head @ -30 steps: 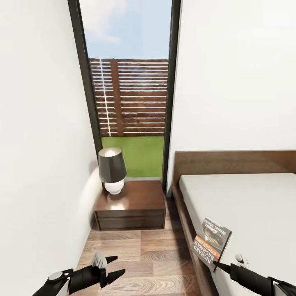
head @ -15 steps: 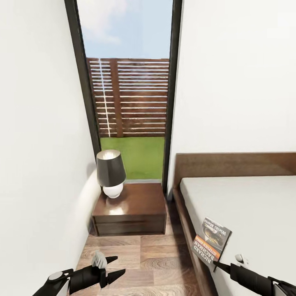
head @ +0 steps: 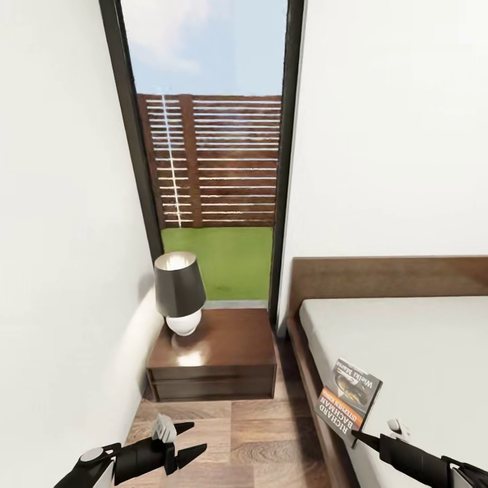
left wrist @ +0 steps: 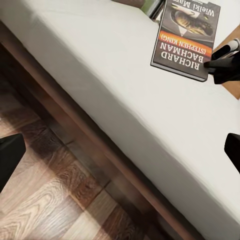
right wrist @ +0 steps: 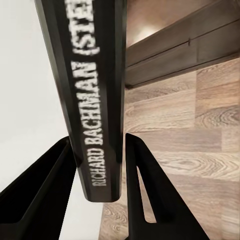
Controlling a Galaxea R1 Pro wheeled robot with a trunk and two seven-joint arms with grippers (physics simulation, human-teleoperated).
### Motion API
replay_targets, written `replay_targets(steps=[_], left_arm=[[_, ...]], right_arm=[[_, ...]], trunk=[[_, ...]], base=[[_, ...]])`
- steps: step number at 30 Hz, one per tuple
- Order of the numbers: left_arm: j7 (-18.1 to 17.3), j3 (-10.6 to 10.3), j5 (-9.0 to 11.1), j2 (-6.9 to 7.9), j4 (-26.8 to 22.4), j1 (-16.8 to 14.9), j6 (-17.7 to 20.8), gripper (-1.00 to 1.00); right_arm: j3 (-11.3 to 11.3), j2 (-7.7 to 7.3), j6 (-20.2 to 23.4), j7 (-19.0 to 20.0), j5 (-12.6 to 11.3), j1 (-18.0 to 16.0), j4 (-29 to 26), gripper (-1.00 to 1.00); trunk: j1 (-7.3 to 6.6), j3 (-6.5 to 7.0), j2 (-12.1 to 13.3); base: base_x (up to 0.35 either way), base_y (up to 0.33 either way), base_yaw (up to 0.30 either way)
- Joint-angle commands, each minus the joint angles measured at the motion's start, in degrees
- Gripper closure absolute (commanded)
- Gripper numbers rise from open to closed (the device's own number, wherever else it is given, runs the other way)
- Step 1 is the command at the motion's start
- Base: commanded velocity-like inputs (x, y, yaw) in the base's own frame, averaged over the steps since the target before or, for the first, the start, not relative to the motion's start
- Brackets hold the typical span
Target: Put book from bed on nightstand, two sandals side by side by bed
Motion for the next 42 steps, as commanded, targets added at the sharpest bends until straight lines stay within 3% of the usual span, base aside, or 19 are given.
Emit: replay_targets(steps=[1,16,31,42], left_arm=[[0.06,-0.42,0.43,0.08,0.03,-0.06,-0.26,-1.0],[0.07,-0.47,0.43,0.08,0.04,-0.06,-0.22,-1.0],[0.02,-0.56,0.43,0.08,0.03,-0.06,-0.25,-1.0],[0.07,-0.6,0.42,-0.09,0.11,-0.06,-0.24,-1.0]], right_arm=[[0.36,-0.04,0.55,0.1,-0.61,-0.04,-0.02,1.0],[0.36,-0.04,0.55,0.18,-0.61,-0.04,-0.02,1.0],[0.36,-0.04,0.55,0.18,-0.61,-0.04,-0.02,1.0],[0.36,-0.04,0.55,0.19,-0.61,-0.04,-0.02,1.0]], trunk=[[0.01,-0.09,-0.05],[0.01,-0.63,-0.05],[0.01,-0.63,-0.05],[0.01,-0.63,-0.05]], base=[[0.013,0.0,0.059],[0.011,0.0,0.1],[0.308,0.0,0.001],[0.155,0.0,0.0]])
